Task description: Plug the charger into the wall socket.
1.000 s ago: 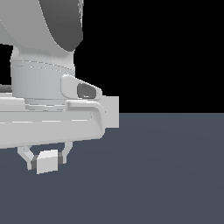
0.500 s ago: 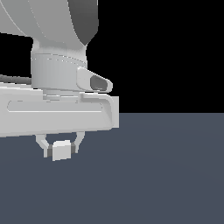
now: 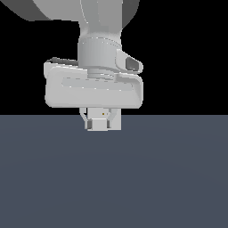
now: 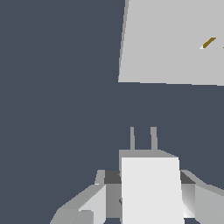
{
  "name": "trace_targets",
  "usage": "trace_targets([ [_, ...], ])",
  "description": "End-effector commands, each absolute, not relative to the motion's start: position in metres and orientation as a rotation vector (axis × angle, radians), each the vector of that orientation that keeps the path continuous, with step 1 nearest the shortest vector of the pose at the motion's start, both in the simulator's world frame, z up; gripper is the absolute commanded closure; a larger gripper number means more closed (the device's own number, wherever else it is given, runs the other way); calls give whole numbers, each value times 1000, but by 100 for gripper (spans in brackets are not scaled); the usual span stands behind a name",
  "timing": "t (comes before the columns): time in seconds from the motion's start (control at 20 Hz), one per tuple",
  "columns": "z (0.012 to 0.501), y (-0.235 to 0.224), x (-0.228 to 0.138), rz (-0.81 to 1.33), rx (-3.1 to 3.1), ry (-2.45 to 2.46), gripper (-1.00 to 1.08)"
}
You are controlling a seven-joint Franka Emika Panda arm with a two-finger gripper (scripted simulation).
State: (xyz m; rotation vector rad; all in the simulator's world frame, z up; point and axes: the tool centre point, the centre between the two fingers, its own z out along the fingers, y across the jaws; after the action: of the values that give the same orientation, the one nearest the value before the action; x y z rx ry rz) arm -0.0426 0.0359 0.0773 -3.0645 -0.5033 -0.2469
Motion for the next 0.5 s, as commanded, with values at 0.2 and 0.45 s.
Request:
trace_targets([
  [0.2,98,11,-27,-246,-3074,-456,108],
  [0.45,100,7,-24,-246,-3076,-448,108],
])
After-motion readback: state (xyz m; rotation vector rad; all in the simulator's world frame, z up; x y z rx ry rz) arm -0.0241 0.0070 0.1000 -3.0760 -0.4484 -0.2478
